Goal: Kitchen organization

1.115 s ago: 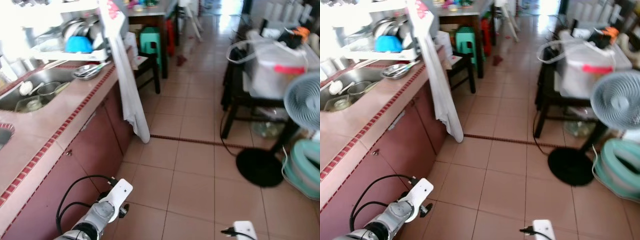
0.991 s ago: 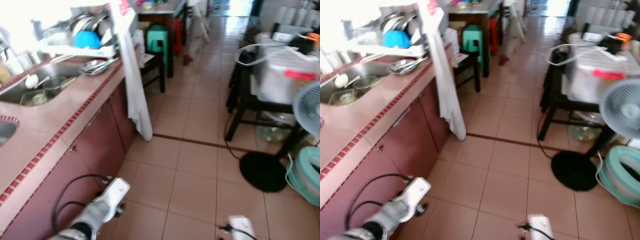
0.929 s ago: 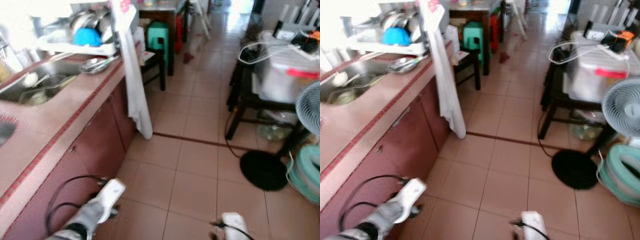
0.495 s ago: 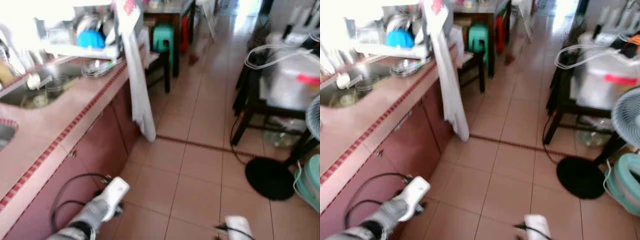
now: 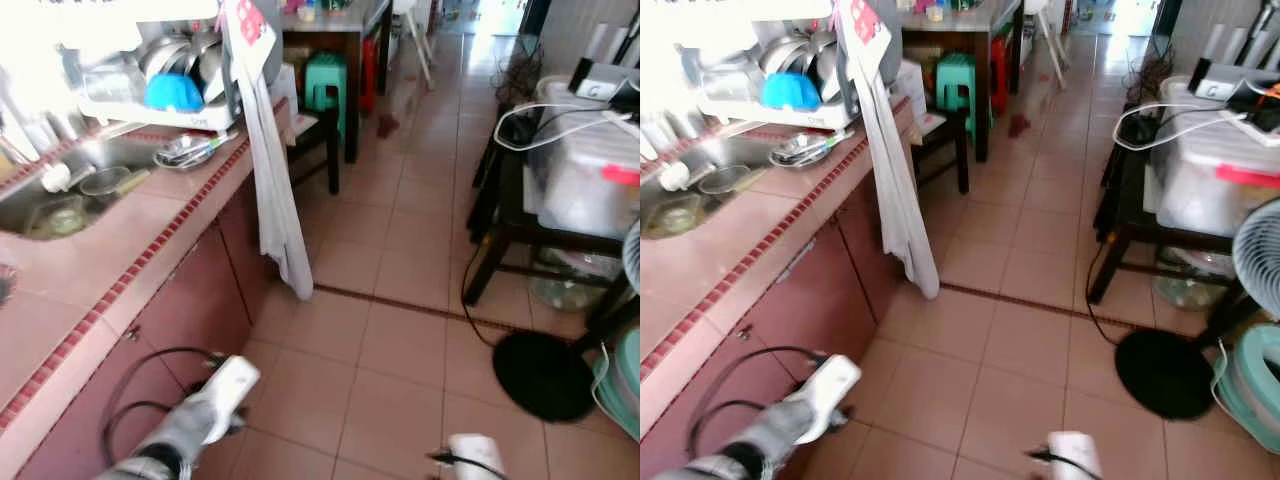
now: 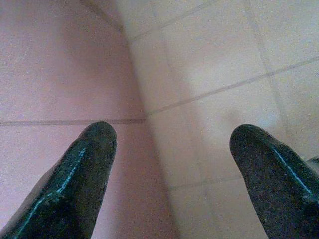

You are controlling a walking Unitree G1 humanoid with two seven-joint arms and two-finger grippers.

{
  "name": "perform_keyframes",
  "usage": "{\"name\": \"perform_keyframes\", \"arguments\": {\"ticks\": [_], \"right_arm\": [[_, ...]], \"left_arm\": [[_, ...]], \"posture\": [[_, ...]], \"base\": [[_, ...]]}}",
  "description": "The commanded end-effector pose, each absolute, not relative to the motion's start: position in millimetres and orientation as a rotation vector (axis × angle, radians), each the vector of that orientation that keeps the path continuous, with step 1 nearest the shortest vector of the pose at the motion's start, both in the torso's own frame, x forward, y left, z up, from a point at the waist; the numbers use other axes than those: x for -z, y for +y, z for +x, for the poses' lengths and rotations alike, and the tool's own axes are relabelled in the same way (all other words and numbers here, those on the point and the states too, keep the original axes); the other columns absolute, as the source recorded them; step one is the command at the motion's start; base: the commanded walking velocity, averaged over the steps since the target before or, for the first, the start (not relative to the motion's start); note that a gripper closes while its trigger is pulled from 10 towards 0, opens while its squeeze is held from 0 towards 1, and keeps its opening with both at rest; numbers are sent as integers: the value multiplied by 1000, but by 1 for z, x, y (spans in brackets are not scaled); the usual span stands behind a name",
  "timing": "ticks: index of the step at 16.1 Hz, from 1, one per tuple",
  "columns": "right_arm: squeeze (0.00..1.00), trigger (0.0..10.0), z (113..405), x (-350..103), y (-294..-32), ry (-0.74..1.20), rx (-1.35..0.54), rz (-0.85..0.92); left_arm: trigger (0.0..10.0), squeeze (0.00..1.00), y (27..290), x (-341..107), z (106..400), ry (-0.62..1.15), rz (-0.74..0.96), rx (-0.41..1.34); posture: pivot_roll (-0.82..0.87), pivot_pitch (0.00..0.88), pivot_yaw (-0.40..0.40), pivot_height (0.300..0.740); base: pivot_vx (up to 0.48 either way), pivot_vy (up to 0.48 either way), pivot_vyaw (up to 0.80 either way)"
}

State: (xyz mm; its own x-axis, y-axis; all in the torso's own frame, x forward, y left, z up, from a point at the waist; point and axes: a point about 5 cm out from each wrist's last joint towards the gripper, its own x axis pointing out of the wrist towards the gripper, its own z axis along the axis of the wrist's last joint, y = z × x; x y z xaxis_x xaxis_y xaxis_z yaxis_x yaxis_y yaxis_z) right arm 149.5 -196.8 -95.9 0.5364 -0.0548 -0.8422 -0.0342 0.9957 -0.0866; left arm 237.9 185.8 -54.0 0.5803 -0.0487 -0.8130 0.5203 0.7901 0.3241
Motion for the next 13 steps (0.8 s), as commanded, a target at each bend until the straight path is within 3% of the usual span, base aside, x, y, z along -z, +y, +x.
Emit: {"name": "perform_keyframes", "arguments": {"ticks": [1,9,13], "right_arm": [[0,10000,147,95,-208,1013,43,-112],[0,10000,145,96,-208,1019,44,-112],[0,10000,146,95,-210,1016,44,-115]], "left_arm": [[10000,0,177,49,246,865,579,366],[10000,0,177,50,245,868,583,370],[10000,0,176,51,244,869,582,369]], "posture": [[18,0,78,740],[17,0,77,740],[17,0,75,740]], "base": [[480,0,0],[480,0,-462],[480,0,0]]}}
